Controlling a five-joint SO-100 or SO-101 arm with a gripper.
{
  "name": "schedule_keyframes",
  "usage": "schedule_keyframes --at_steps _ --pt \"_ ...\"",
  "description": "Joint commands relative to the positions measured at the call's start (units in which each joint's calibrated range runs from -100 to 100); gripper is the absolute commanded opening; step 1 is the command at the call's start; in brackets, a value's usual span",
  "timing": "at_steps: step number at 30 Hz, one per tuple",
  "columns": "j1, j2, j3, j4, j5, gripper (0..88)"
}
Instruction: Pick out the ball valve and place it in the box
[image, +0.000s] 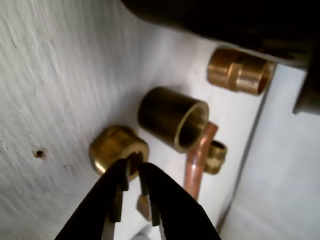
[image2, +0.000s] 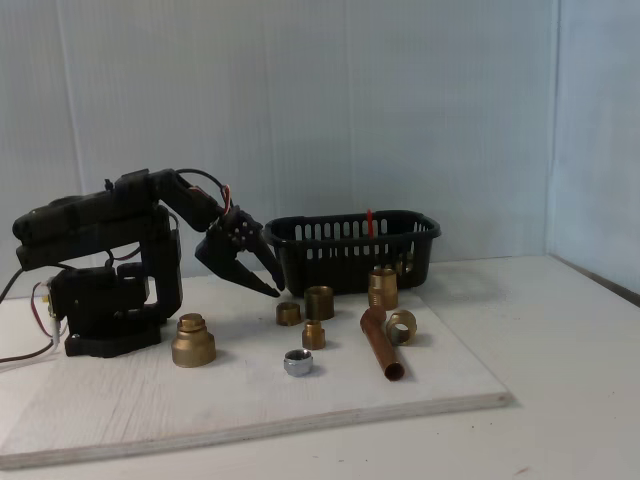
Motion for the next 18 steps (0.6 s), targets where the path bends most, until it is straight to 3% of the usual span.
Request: schedule_keyframes --at_steps 1,18 --pt "-0.5 -1.3 -0.7 0.4 0.3 0.7" --pt "-0.5 -0.9 1.0 -0.8 -0.1 1.2"
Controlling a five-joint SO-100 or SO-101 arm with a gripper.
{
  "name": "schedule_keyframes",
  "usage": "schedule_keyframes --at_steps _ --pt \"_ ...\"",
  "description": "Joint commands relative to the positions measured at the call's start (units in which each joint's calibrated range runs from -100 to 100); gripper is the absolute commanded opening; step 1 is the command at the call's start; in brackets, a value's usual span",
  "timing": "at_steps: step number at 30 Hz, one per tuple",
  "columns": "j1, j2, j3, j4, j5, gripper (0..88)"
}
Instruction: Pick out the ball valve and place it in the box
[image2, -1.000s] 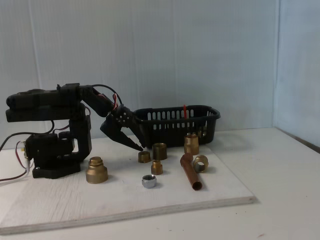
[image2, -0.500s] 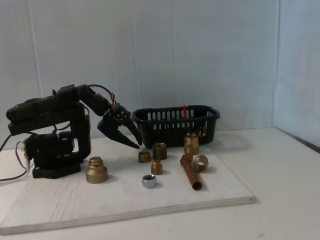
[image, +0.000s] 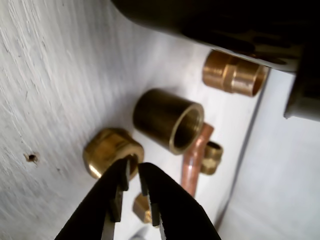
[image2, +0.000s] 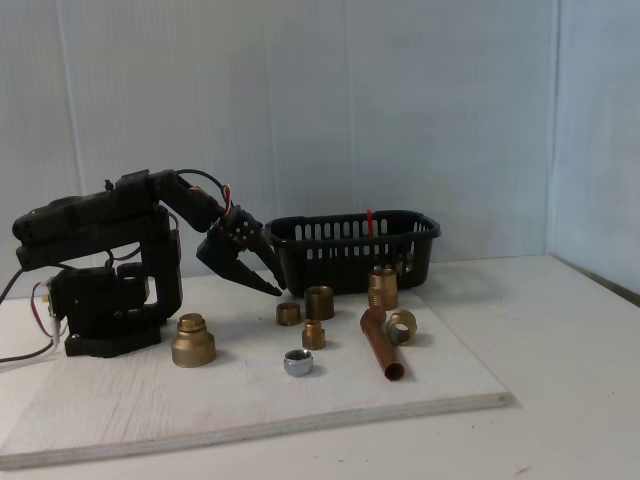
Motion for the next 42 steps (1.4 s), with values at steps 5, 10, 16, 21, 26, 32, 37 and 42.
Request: schedule_keyframes --at_steps 5,10,16,21,26,32,37,42 --pt "-0.5 -1.3 0.4 5.1 0.2 1.2" --pt "-0.5 -1.3 0.4 5.5 0.2 1.2" --pt "0.1 -0.9 0.4 5.7 0.2 1.2" --pt "0.0 -0.8 0.4 5.8 0.2 1.1" --pt "0.0 -0.8 0.4 5.8 0.2 1.1" --pt "0.0 -0.8 0.4 5.8 0.2 1.1" --pt "0.0 -0.8 0.4 5.8 0.2 1.1" --pt "0.0 -0.8 0.4 5.8 0.2 1.1"
